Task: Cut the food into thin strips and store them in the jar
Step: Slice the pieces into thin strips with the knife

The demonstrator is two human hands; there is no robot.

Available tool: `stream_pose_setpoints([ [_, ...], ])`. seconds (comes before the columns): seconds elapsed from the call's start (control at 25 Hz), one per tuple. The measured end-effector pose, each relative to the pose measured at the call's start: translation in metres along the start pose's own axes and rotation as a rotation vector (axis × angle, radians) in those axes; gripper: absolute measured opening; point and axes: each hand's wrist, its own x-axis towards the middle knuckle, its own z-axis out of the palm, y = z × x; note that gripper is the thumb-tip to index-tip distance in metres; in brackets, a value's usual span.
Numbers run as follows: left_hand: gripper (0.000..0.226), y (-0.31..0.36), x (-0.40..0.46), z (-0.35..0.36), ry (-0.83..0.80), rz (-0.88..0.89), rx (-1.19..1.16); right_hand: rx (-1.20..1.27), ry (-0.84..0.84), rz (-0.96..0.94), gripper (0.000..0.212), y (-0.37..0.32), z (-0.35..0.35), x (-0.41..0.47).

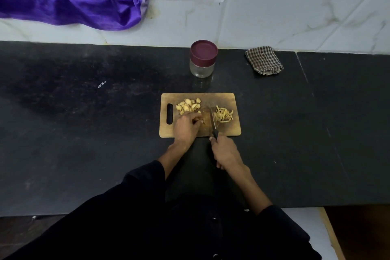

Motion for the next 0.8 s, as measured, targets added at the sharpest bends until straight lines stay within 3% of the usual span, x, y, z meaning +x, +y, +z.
stream_pose_setpoints([
  [0.2,0.009,-0.004,0.000,0.000,0.018,-0.044,-0.121,-0.095,-0.103,-0.030,0.031,-0.005,0.009,-0.007],
  [0.52,0.004,0.004,-0.005,-0.005,0.010,-0.059,-0.125,-0.126,0.031,-0.047,0.034,0.016,-0.016,0.007],
  [0.8,0.007,0.008,-0.007,-0.007,-0.004,-0.087,-0.135,-0.125,0.038,-0.123,0.030,0.027,-0.020,0.004],
])
